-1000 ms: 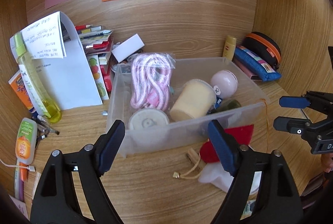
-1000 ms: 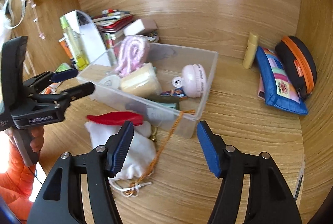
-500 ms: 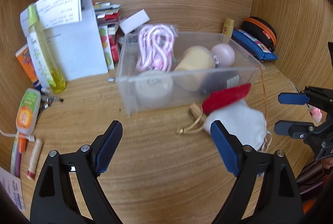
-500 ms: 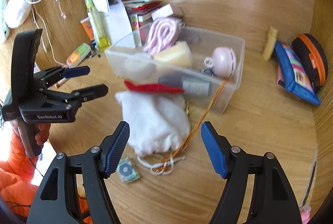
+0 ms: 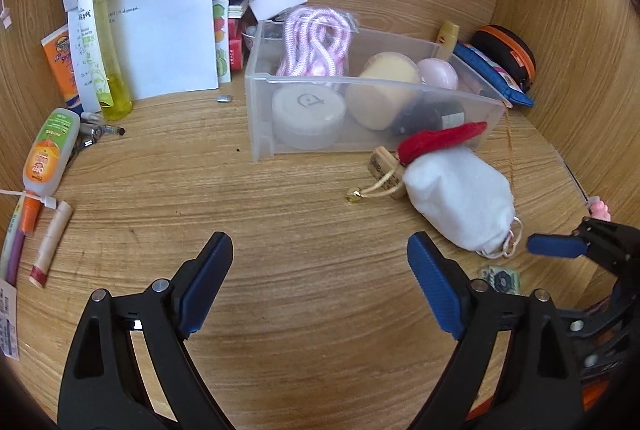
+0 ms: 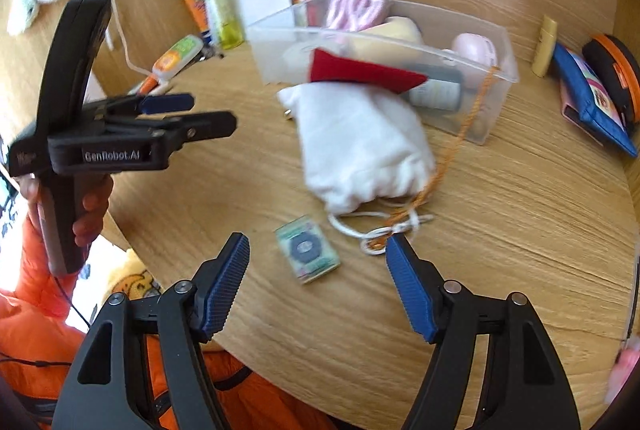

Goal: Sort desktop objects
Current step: 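Grasp the red pouch with the left tool while the right tool grasps the small card, then lower the red pouch into the bin with the left tool while the right tool drops the card in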

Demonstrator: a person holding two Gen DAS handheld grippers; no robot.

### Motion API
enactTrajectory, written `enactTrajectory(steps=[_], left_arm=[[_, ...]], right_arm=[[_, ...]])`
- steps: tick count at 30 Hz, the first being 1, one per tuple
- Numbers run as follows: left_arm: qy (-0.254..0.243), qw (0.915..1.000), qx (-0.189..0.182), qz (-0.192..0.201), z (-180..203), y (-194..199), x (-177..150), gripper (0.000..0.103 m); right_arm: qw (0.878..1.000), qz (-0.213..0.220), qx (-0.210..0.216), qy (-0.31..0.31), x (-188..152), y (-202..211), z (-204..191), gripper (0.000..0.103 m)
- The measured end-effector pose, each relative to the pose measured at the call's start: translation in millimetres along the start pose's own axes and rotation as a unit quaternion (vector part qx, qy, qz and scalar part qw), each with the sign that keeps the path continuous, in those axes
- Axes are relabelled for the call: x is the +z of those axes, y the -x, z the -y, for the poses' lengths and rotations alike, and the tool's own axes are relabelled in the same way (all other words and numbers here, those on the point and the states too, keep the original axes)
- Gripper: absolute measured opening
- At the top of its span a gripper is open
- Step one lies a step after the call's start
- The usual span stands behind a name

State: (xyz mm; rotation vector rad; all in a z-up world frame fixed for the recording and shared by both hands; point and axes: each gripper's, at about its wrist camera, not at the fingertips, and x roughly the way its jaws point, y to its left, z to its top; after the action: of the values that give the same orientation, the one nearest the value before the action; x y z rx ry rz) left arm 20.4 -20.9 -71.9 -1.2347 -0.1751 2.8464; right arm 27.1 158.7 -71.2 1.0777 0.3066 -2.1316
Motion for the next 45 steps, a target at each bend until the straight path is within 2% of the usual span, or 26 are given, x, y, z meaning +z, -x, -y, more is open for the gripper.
enactTrajectory(steps=[1, 3, 6, 11, 18, 25, 30, 35, 38, 45], left_arm=[[-0.002, 1.0000, -0.002, 0.000, 2, 1, -1, 0.090], [-0.008, 0.9999, -0.007, -0.001, 6, 2, -3, 0.090], [-0.015, 0.9998, -0.014, -0.002, 13, 3, -4, 0.090], [-0.033, 0.9993, -0.021, 0.003, 27, 2, 2, 0.090], [-0.055, 0.9975, -0.038, 0.023, 48, -8, 30, 0.088], [-0.068, 0.9968, -0.041, 0.010, 63, -33, 53, 0.055], [-0.053, 0.9975, -0.048, 0.000, 64, -47, 61, 0.030], [-0.042, 0.9978, -0.049, 0.014, 60, -45, 66, 0.012], [-0.034, 0.9979, -0.052, 0.019, 55, -42, 70, 0.007], [-0.031, 0.9965, -0.053, 0.057, 51, -15, 76, 0.006]], right_arm=[[1.000, -0.001, -0.005, 0.007, 0, -2, -4, 0.056], [1.000, -0.009, -0.008, 0.019, -1, -7, -10, 0.038], [1.000, -0.017, -0.013, 0.018, -1, -15, -12, 0.026], [1.000, -0.003, -0.019, 0.013, -2, -11, -9, 0.023], [0.999, 0.025, -0.022, -0.014, -4, 11, 8, 0.022], [0.997, 0.054, -0.031, -0.053, 3, 28, 40, 0.022], [0.995, 0.067, -0.046, -0.066, 11, 33, 57, 0.022], [0.993, 0.073, -0.045, -0.079, 17, 35, 72, 0.022], [0.992, 0.076, -0.041, -0.087, 21, 33, 79, 0.022], [0.991, 0.096, -0.037, -0.087, 39, 35, 86, 0.022]])
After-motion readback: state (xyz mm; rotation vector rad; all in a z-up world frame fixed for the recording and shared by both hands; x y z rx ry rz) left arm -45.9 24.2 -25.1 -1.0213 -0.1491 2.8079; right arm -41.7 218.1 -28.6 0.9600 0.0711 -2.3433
